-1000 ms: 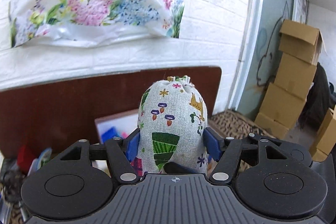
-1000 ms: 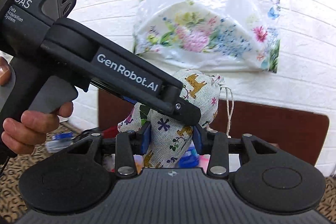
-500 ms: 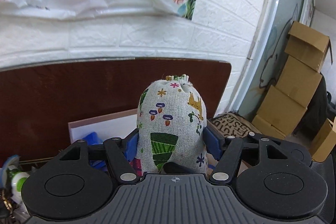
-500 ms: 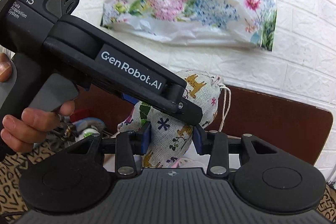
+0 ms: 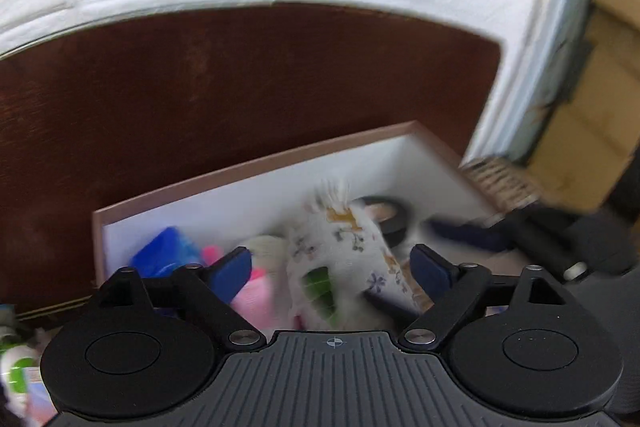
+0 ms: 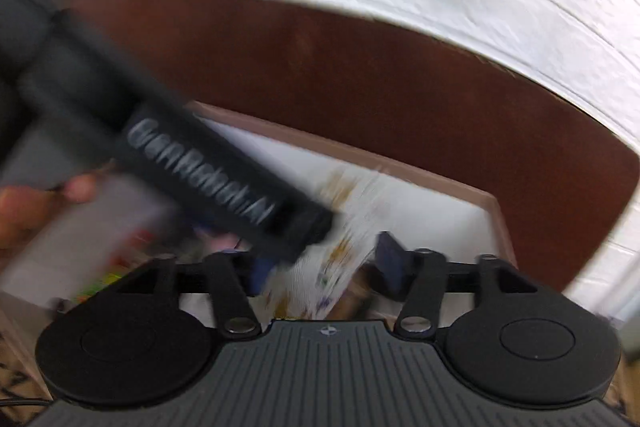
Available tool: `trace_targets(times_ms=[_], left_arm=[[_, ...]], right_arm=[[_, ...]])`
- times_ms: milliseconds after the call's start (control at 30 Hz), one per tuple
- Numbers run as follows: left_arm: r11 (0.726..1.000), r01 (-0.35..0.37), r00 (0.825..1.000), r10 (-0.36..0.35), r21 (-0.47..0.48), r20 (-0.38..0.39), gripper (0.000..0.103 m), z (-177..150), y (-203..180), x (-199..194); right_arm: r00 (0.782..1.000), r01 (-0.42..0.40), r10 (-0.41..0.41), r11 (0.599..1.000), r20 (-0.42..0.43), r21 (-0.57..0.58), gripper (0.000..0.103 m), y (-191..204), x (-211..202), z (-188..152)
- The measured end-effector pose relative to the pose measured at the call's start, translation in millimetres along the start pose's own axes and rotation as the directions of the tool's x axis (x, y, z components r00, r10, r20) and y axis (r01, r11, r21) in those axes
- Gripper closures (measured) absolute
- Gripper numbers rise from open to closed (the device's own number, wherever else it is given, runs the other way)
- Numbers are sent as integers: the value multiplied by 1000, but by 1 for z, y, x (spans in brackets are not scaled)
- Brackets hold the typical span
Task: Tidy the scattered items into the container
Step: 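Carry the floral pouch with the left gripper into the cardboard box and release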
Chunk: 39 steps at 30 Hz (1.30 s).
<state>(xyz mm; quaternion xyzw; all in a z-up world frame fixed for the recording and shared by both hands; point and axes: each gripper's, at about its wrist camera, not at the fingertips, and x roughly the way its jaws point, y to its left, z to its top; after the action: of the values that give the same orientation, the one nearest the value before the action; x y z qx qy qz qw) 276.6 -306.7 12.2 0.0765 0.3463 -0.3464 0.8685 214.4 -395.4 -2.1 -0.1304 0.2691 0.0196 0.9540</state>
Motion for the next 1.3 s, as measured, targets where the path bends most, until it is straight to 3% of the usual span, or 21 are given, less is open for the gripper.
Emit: trace_targets(times_ms=[200,500,767,1067,1300], left_arm=[[998,-23,1000,22,54,17,8,-15,-3,-11],[999,-28,1000,28,22,11,8,-17,-11,-34],[1000,-30,999,30,-3,38,8,-29,-24,-72],[994,-104,985,105,-13,134,7,-58,-42,-127],[985,-157,973,167,-73,157,1,-94,-44,-162]], right_arm=[[1000,-21,21,1000,22,2,22,7,-12,-3],[998,-18,16,1000,55,23,6,15,-36,4],[991,-27,26,1000,132,7,1,26,-73,5],[976,-44,36,998,213,34,0,46,-119,-5],[965,-80,57,993,255,84,0,71,-153,-24]])
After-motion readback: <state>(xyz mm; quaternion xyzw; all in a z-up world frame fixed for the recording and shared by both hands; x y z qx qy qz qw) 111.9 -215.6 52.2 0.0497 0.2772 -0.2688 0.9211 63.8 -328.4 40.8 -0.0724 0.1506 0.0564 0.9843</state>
